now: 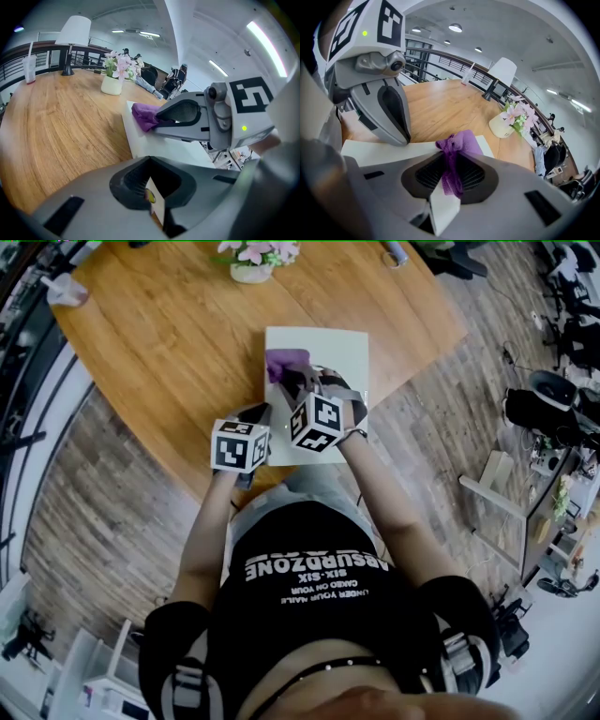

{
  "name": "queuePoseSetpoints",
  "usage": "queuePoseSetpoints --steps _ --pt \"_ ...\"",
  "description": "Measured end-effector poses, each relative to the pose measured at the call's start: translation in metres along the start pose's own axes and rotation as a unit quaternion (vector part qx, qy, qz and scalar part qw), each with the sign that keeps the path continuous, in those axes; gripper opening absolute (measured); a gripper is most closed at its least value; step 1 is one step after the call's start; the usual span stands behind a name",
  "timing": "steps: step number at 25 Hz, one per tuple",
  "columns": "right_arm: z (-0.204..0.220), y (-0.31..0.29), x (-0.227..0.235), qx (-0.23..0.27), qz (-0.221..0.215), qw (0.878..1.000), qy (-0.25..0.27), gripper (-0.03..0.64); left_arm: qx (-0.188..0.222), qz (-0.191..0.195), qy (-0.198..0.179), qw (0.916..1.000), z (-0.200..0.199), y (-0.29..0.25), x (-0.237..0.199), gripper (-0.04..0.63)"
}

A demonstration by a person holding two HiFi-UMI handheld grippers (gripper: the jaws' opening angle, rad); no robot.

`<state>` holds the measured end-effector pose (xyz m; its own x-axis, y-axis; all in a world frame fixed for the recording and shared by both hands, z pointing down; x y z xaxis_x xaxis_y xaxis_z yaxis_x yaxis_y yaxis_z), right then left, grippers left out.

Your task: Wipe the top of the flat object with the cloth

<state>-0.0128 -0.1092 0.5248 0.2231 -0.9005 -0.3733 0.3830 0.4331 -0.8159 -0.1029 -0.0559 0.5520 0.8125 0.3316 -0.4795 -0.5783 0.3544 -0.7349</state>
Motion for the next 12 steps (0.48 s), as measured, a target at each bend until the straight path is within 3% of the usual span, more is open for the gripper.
queuePoseSetpoints --steps 12 --pt "0.003 0.016 -0.027 0.015 -0.023 0.999 -0.02 0.1 0.001 -0.005 -0.006 1.0 0.0 0.0 0.001 0.006"
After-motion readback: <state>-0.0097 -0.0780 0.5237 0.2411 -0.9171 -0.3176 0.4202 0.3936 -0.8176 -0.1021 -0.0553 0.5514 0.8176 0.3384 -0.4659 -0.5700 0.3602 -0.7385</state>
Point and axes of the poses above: the fingertips, and each gripper's own axes: y backward along the fingers, x to its right, z out of its underside, the point moved 7 cm from there along y, backward along the fingers, and after that the axes turned 4 degrees about y, right-handed, at the moved point
